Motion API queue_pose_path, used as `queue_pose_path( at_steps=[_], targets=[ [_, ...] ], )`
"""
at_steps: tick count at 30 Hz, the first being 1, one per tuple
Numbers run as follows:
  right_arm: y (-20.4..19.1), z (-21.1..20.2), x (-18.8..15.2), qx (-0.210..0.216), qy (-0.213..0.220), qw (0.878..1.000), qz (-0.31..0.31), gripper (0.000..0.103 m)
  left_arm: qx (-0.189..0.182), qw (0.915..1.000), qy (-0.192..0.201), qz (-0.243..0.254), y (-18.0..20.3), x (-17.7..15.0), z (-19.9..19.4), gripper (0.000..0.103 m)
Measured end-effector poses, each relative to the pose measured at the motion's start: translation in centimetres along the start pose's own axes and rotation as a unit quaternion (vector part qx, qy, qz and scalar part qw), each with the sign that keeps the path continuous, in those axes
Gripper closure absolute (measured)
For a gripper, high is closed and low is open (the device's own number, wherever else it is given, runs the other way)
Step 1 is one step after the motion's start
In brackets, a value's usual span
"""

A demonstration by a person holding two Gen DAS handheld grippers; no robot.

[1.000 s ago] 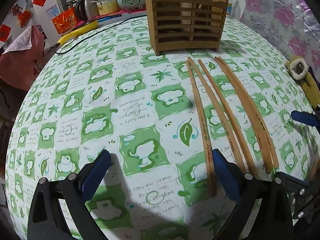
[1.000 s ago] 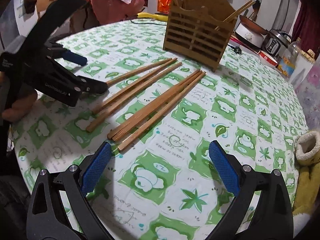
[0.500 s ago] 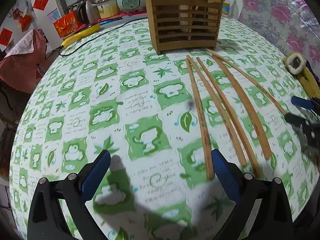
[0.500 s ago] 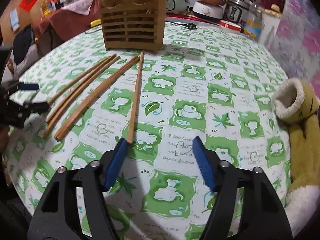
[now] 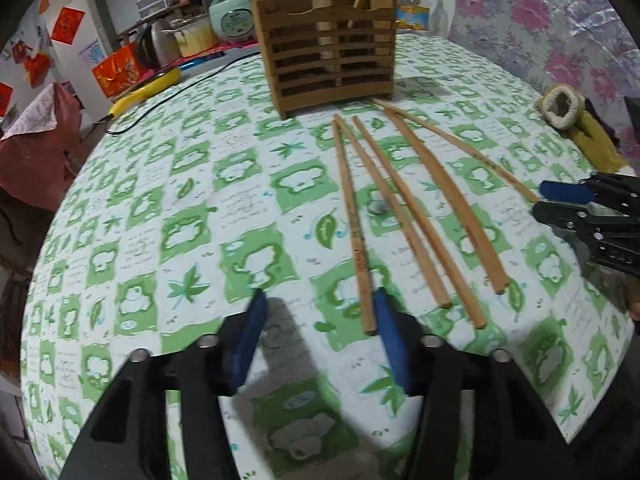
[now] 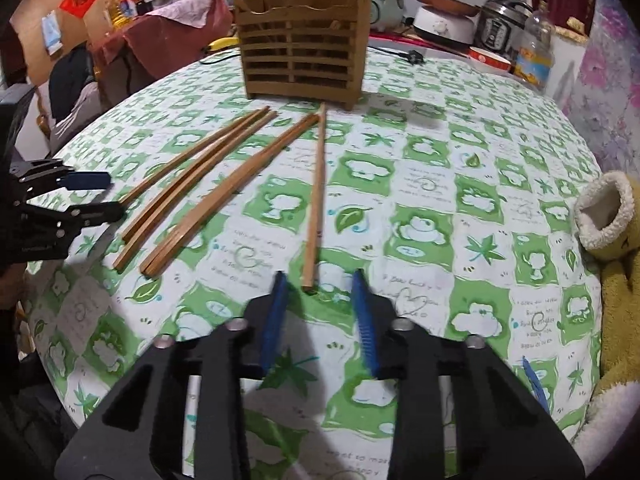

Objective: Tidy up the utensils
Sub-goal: 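Close the left tool on one chopstick while the right tool grasps another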

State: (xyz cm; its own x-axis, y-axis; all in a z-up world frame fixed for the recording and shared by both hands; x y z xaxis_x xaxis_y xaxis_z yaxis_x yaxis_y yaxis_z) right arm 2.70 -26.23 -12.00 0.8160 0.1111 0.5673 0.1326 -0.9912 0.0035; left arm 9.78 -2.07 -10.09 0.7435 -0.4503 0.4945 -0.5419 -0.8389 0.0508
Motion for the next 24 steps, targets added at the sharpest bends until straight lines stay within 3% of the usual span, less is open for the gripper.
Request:
queue_pose_path(
  at_steps=[2,3,8,12,21,24],
  targets=[
    [-0.6,-0.1,-0.1,0.018,0.001,1.0,-0.003,0.097,-0.022,0.9997,0.002,0.001,0.5,-0.1,-0.1,0.088],
    [-0.7,-0.1,-0.1,0.013,0.003,1.0,-0.006,0.097,-0.024,0.9997,0.003,0.003,0.7,-0.2,-0.1,0.097],
    [-0.6,-0.5,-0.1,0.013,0.009,1.0,0.008,0.097,-0.022,0.9996,0.019,-0.004,0.7,-0.1,-0.7,0.097],
    [0.4,-2.4,0.8,0.006,0.043,0.999,0.025,0.097,-0.014,0.999,0.041,-0.013,0.0,0.7,-2.4,0.097],
    [2.0,-11.6,10.8,-0.001,0.206,0.978,0.047,0.097,0.001,0.9894,0.144,-0.014,-0.6,9.3,-10.1,0.097],
    [2.1,-12.5,13.7,0.009,0.222,0.973,0.054,0.097,0.0,0.9851,0.171,-0.017,-0.6,12.5,-11.5,0.097]
  ],
)
Point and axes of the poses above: each gripper's, at about its wrist camera, not at the fingertips, and z roughly the way its jaws point, y to its right, x to its top, the point moved 4 cm from there along z, roughly the way its jaws point, and after that the axes turned 5 degrees about -x, right-handed, at the moved point
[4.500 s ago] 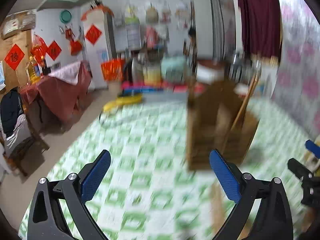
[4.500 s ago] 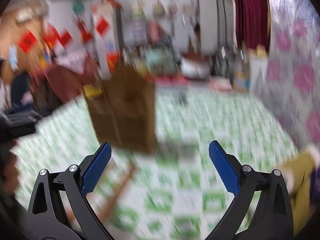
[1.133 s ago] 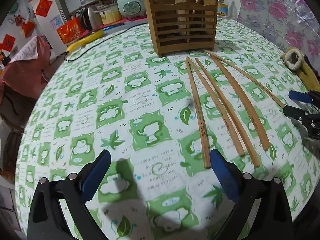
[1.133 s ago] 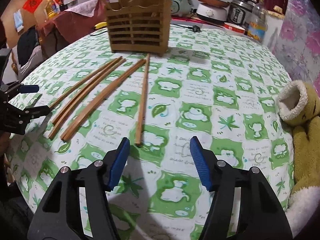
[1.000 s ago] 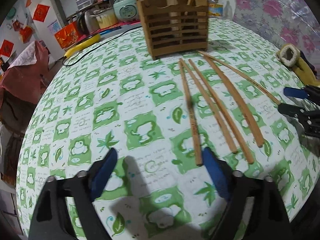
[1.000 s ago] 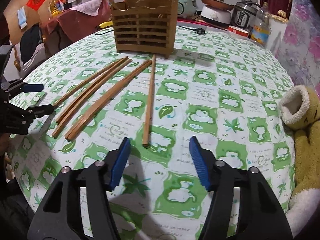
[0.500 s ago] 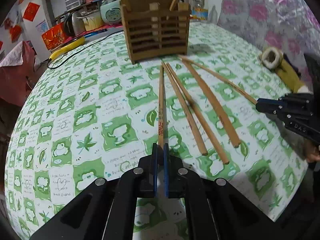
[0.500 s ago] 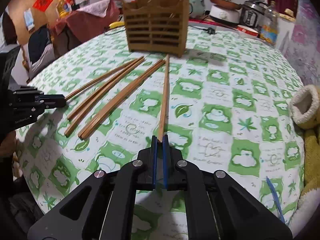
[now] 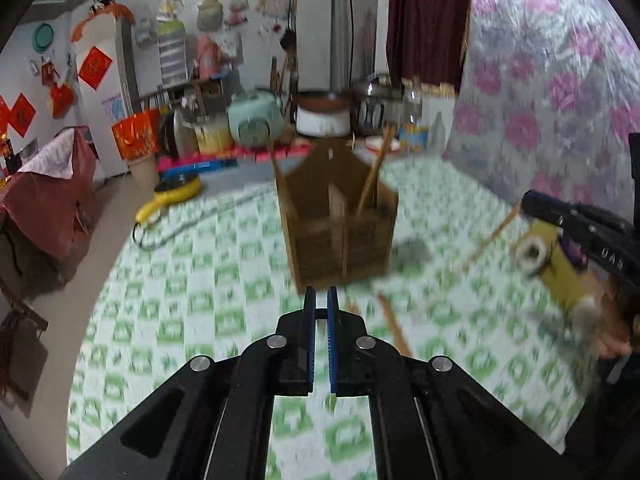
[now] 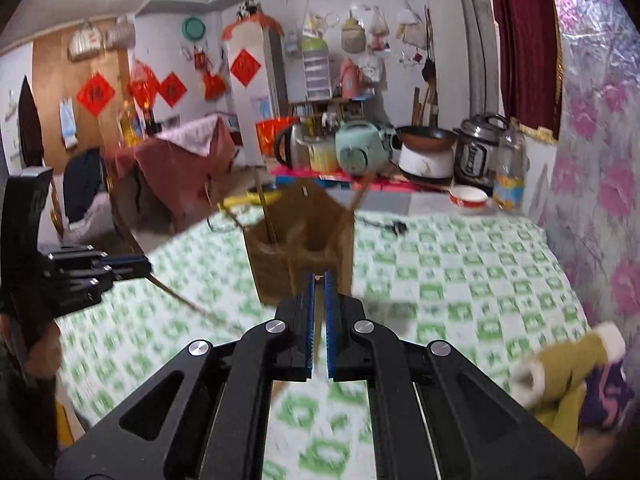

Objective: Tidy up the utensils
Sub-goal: 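Close the left tool on one chopstick while the right tool grasps another, then lower the left tool's chopstick into the holder and open while the right tool does likewise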

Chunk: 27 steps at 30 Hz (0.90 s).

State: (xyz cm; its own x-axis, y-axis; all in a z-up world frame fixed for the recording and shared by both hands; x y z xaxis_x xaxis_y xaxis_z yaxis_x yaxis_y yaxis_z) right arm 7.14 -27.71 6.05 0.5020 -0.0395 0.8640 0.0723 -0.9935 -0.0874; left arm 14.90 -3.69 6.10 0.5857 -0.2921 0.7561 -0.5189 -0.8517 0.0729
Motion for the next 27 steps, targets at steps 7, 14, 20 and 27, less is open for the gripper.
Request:
queue_pose_path(
  at_steps=[7,14,20,27],
  targets=[
    [-1.7,0.5,7.4,0.032,0.055,0.998,0.026,0.097,-0.031,0.9974,0.054,-0.035,-0.1,6.9,-1.4,0.097],
    [-2.6,-1.0,11.9,0.051,0.139,0.987,0.056,0.097,-0.032,0.9882,0.137,-0.059,-0.4,12.1,-4.9,0.097],
    [-1.9,0.1,11.7,0.039,0.147,0.986,0.064,0.097,-0.036,0.9819,0.162,-0.091,-1.7,13.6,-4.7,0.097],
    [-1.3,2.5,11.4,0.029,0.119,0.99,0.064,0.097,-0.017,0.986,0.131,-0.102,-3.0,13.2,-1.6,0.097]
  ],
)
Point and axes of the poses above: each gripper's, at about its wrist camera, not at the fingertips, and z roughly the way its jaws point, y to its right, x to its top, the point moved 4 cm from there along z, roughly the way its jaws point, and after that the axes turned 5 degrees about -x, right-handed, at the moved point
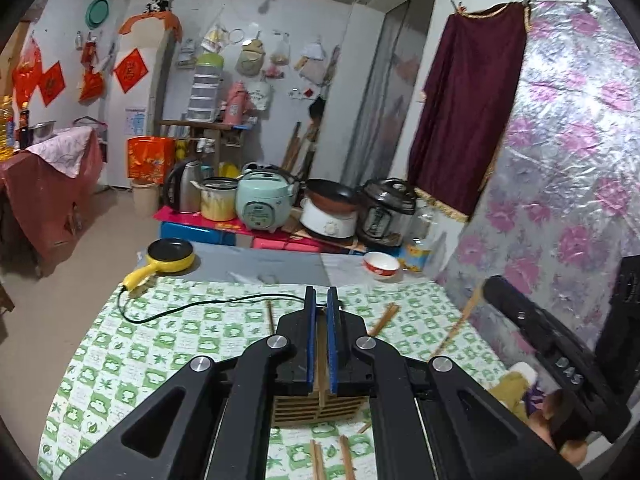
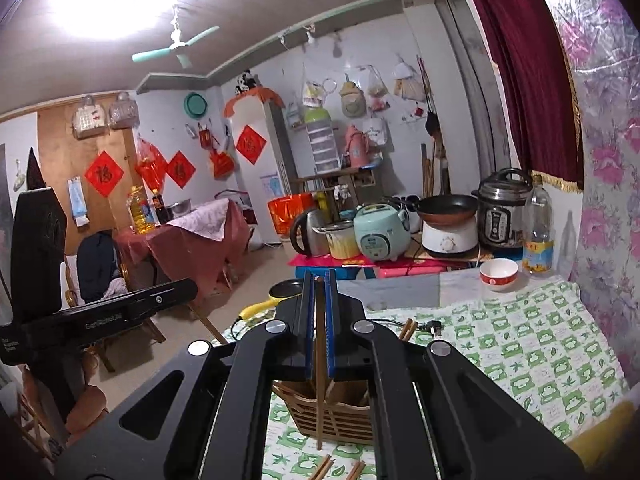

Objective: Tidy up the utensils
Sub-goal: 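Lower the left tool's chopstick into the holder and open while the right tool does likewise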

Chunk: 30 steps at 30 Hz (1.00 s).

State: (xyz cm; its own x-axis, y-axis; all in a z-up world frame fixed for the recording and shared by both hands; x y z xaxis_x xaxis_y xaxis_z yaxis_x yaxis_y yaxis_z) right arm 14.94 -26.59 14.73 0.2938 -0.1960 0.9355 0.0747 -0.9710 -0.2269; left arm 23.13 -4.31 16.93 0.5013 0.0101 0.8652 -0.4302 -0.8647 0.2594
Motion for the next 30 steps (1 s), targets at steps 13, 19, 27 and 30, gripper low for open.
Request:
queue_pose_path(
  at_steps=[13,19,27,30],
  targets=[
    [2.5,1.7,-0.5,-0.036,0.041,0.998,0.041,0.097,0.01,0.9994,0.028,-0.016,-1.2,0.0,1.3,0.097],
    [3.4,2.3,-0.8,-0.037,0.068,0.995,0.069,0.097,0.021,0.9991,0.035,-0.009,-0.8,-0.4,2.2,0.097],
    [3.9,3.5,-0.6,-0.043,0.088,0.993,0.073,0.097,0.036,0.9982,0.047,-0.005,-1.2,-0.5,3.4,0.097],
    [4.2,4.2,-0.6,-0.042,0.082,0.993,0.073,0.097,0.039,0.9985,0.039,-0.002,-1.4,-0.6,4.2,0.097]
  ],
)
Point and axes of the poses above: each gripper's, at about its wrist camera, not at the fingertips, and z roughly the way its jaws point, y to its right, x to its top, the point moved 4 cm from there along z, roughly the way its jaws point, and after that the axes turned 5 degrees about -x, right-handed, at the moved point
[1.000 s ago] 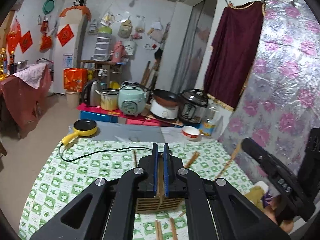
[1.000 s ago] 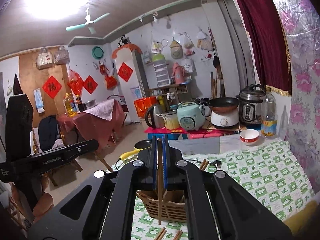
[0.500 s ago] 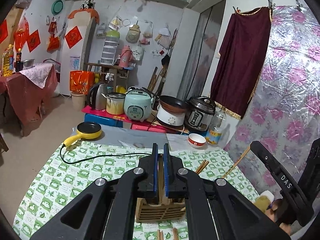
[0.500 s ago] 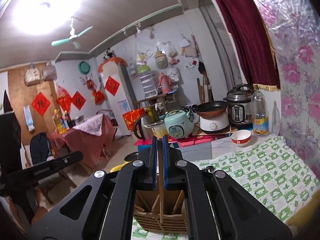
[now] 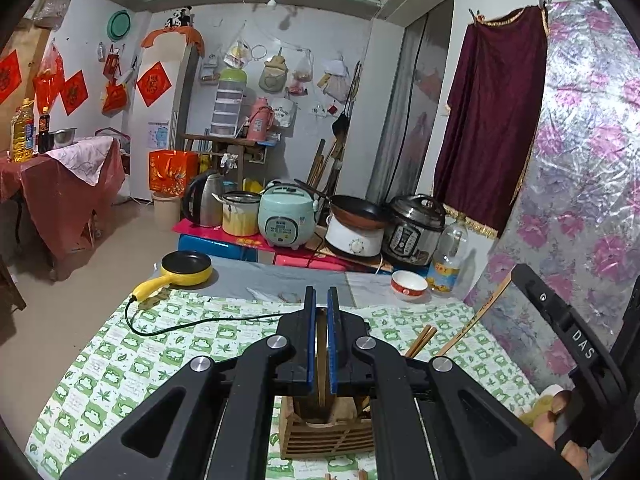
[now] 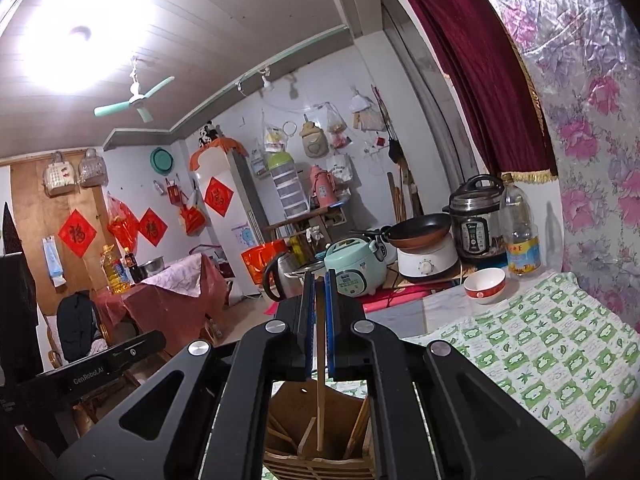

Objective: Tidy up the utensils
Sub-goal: 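Lower the left tool's chopstick into the holder and open while the right tool does likewise, then move both open tools back over the remaining chopsticks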

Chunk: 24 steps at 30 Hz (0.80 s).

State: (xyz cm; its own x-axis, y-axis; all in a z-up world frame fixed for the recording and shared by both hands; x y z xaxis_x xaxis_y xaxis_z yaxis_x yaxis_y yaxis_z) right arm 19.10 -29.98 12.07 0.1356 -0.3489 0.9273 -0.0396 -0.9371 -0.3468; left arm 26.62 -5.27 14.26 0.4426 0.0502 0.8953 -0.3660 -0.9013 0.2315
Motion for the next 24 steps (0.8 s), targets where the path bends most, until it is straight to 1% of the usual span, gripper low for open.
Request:
queue_pose_path(
  at_steps=[2,3,4,5,6,7,9,10,11,12,13,17,18,19,20,24],
  targets=[
    [0.1,1.0,-0.5,-0.001,-0.018,1.0,-0.006,0.096,0.005,0.9999,-0.015,0.002,-0.1,-0.4,1.0,0.096],
    [0.1,1.6,-0.8,0.004,-0.036,0.999,-0.007,0.091,0.011,0.9997,-0.024,-0.001,-0.2,-0.6,1.5,0.094],
    [0.1,2.0,-1.1,0.008,-0.049,0.999,-0.004,0.089,0.014,0.9995,-0.029,-0.005,-0.4,-0.7,1.9,0.075],
    [0.3,2.3,-1.3,0.012,-0.058,0.998,0.002,0.082,0.018,0.9992,-0.034,-0.012,-0.8,-0.8,2.2,0.047],
    [0.5,2.5,-1.5,0.018,-0.068,0.997,0.012,0.071,0.022,0.999,-0.031,-0.021,-1.1,-0.8,2.2,0.038],
    [0.5,2.7,-1.6,0.015,-0.072,0.997,0.014,0.068,0.025,0.999,-0.028,-0.026,-1.5,-0.9,2.0,0.032],
    [0.7,2.6,-1.7,0.008,-0.072,0.997,0.012,0.066,0.027,0.9988,-0.029,-0.029,-1.9,-0.7,1.8,0.03],
    [0.6,2.5,-1.8,0.007,-0.072,0.997,0.011,0.065,0.025,0.9987,-0.03,-0.033,-2.1,-0.6,1.7,0.026],
    [0.6,2.4,-1.8,0.008,-0.072,0.997,0.01,0.062,0.026,0.9985,-0.027,-0.039,-2.4,-0.5,1.5,0.017],
    [0.6,2.3,-1.8,0.008,-0.073,0.997,0.012,0.057,0.03,0.9983,-0.024,-0.045,-2.7,-0.4,1.3,0.013],
    [0.6,2.4,-1.8,0.008,-0.073,0.997,0.012,0.054,0.036,0.9978,-0.018,-0.053,-3.1,-0.3,1.0,0.008],
    [0.1,1.9,-1.9,0.011,-0.068,0.998,0.003,0.042,0.041,0.9966,-0.02,-0.069,-3.7,-0.1,0.8,0.006],
    [-0.1,1.7,-1.9,0.01,-0.066,0.998,0.0,0.035,0.043,0.9961,-0.022,-0.074,-3.9,-0.1,0.9,0.006],
    [-0.2,1.6,-2.0,0.008,-0.064,0.998,-0.002,0.031,0.047,0.9954,-0.026,-0.08,-4.1,-0.2,1.0,0.006],
    [-0.2,1.3,-2.0,0.007,-0.06,0.998,-0.003,0.024,0.05,0.995,-0.029,-0.082,-4.3,-0.3,1.1,0.006],
    [-0.6,0.8,-2.0,-0.004,-0.055,0.998,-0.01,0.008,0.063,0.9929,-0.044,-0.09,-4.7,-0.8,1.7,0.006]
  ],
)
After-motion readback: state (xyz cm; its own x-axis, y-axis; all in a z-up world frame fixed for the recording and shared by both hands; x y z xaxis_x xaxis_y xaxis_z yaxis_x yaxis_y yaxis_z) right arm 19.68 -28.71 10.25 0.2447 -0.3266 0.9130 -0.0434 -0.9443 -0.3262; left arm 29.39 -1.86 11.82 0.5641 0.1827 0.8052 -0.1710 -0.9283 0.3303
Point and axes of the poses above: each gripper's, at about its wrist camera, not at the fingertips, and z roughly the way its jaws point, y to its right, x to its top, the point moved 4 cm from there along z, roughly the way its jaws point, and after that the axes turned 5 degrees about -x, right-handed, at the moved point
